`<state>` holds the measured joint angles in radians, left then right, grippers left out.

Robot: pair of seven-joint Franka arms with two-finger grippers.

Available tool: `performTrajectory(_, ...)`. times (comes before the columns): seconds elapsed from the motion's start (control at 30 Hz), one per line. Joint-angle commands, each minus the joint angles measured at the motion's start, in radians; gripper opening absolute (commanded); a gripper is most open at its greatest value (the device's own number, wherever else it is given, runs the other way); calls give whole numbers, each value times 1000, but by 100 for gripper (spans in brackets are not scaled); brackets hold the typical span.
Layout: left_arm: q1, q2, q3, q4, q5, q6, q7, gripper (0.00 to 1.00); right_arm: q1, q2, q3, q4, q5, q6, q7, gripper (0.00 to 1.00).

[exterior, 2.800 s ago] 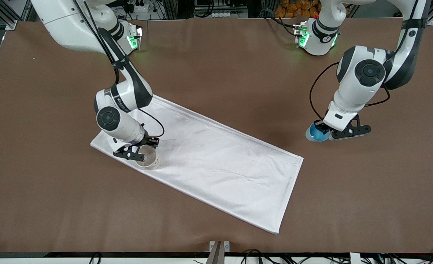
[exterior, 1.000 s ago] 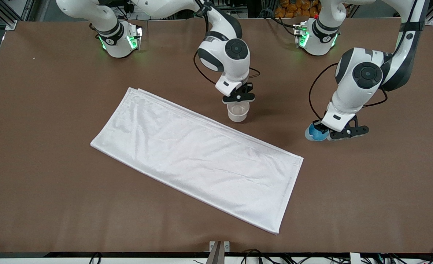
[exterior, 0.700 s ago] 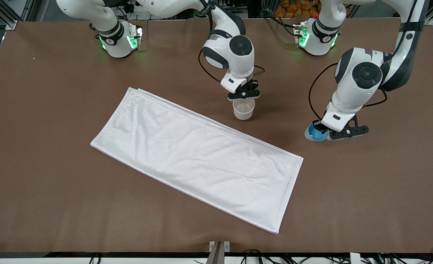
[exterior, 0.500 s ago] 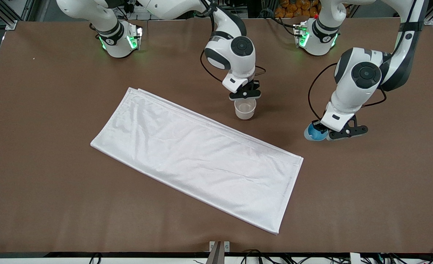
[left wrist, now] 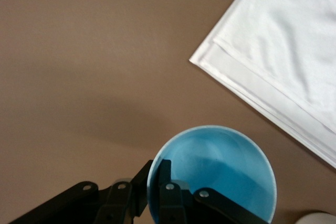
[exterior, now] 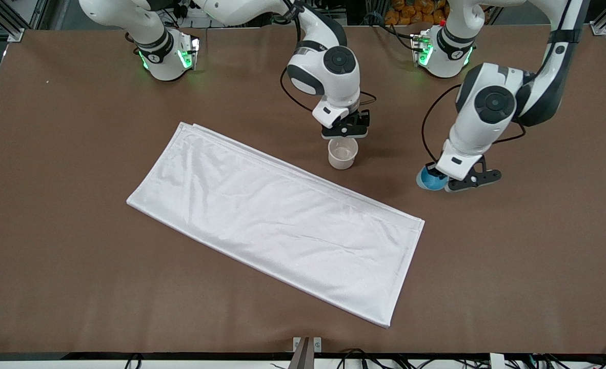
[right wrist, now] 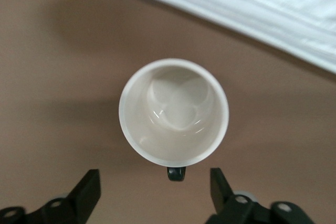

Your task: Place blue cup into white mug on table

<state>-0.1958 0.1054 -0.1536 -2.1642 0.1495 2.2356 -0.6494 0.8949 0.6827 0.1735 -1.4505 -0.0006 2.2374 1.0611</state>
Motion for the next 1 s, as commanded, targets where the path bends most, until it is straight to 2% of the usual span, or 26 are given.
performTrajectory(0.0,-2,-13,-78,11,24,-54,-147,0,-92,-159,58,-30,-4,-183,10,100)
performTrajectory(0.33,-4,-6,-218,14,16,-63,-358,0,-240,-393,86,-31,34,-472,-107,100)
performTrajectory(0.5,-10,3,-311,15,10,-63,-484,0,-359,-483,87,-31,62,-553,-240,100)
performTrajectory(0.63,-10,34,-377,32,10,-63,-570,0,-493,-546,119,-28,60,-605,-305,100)
performTrajectory(0.87,-36,76,-420,46,10,-63,-641,0,-686,-611,112,-28,57,-651,-484,100)
performTrajectory(0.97,-42,88,-419,46,10,-63,-645,0,-741,-629,83,-30,57,-664,-588,100)
